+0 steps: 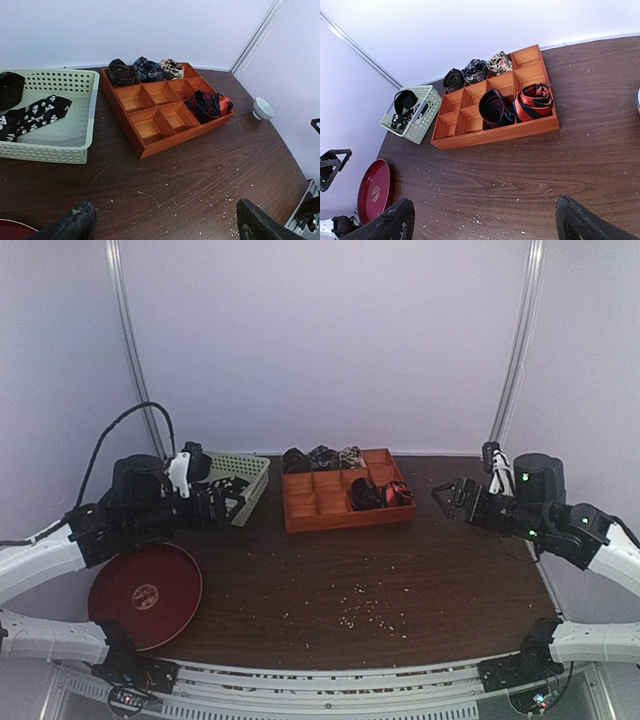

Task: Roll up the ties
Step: Reset both arms

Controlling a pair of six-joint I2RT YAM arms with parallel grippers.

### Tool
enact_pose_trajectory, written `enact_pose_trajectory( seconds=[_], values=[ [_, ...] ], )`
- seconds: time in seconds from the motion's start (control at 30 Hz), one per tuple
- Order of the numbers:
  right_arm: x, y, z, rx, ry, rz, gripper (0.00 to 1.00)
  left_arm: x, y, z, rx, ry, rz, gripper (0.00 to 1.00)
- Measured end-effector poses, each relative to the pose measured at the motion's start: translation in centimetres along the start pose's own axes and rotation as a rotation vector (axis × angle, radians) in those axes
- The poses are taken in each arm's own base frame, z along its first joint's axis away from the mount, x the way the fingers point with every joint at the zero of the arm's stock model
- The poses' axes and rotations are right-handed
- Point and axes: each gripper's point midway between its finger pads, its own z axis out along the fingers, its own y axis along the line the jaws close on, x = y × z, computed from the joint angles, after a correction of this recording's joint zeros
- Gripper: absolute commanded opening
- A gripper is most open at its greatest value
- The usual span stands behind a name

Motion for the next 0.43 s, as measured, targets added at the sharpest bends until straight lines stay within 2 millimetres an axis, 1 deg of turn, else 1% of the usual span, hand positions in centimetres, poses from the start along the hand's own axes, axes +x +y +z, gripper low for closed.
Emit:
enact_pose_trajectory(
  seconds=[0.1, 0.27, 0.43],
  values=[
    [0.7, -0.4, 0.4, 0.013, 0.023, -0.003, 1.00, 0.2, -0.1, -0.5, 0.023, -0.017, -0.008, 0.98],
    [1.6, -0.5, 1.3, 0.019, 0.065, -0.007, 1.00, -0.9, -0.4, -1.4, 0.041, -0.074, -0.016, 0.98],
    [1.9, -0.5, 1.5, 0.019, 0.075, -0.007, 1.00, -0.9, 0.0, -1.4, 0.017, -0.077, -0.016, 0.98]
  ],
)
